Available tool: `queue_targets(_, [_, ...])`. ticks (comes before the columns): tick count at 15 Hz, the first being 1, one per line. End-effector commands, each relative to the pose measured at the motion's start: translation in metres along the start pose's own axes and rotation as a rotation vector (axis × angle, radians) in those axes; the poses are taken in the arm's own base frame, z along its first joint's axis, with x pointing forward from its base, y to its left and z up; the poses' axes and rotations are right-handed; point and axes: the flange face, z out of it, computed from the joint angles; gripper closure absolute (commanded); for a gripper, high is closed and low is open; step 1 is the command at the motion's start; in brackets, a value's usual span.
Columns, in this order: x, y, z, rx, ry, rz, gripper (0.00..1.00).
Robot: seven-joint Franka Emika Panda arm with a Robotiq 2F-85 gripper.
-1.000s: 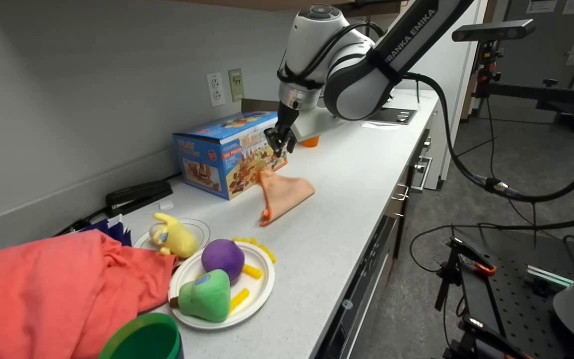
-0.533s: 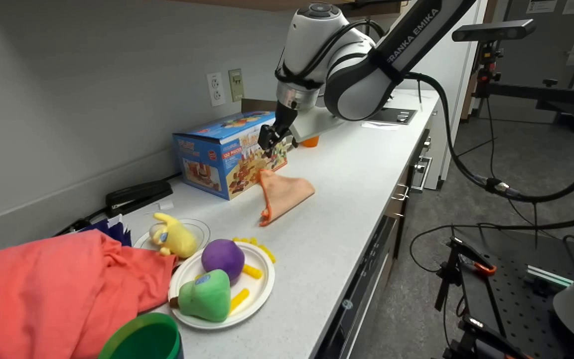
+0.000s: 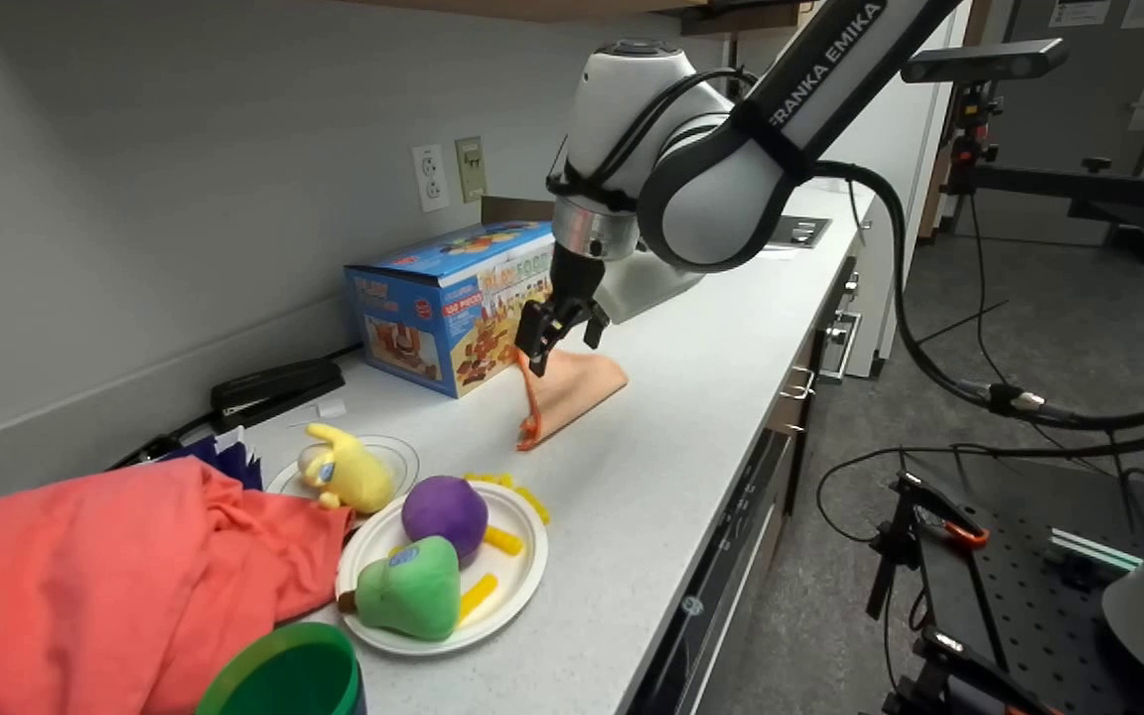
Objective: Fold the peach towel into a triangle thrice
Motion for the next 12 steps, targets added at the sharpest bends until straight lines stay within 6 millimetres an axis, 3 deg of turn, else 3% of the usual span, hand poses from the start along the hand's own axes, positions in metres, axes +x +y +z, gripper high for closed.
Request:
queue_targets(1, [-0.0196,-0.0151,0.0047,0.06,-0.099,-0.147,0.0])
queue_targets(3, [-0.0207,-0.0158,0.005,0.038,-0.125,-0.219,0.0])
queue_targets(4, [-0.0224,-0.017,0.0089,0.044,-0.101,-0.164,0.0])
queue_targets(12, [-0.0215,-0.0139,0.0096,0.046,-0.105,-0.215,0.0])
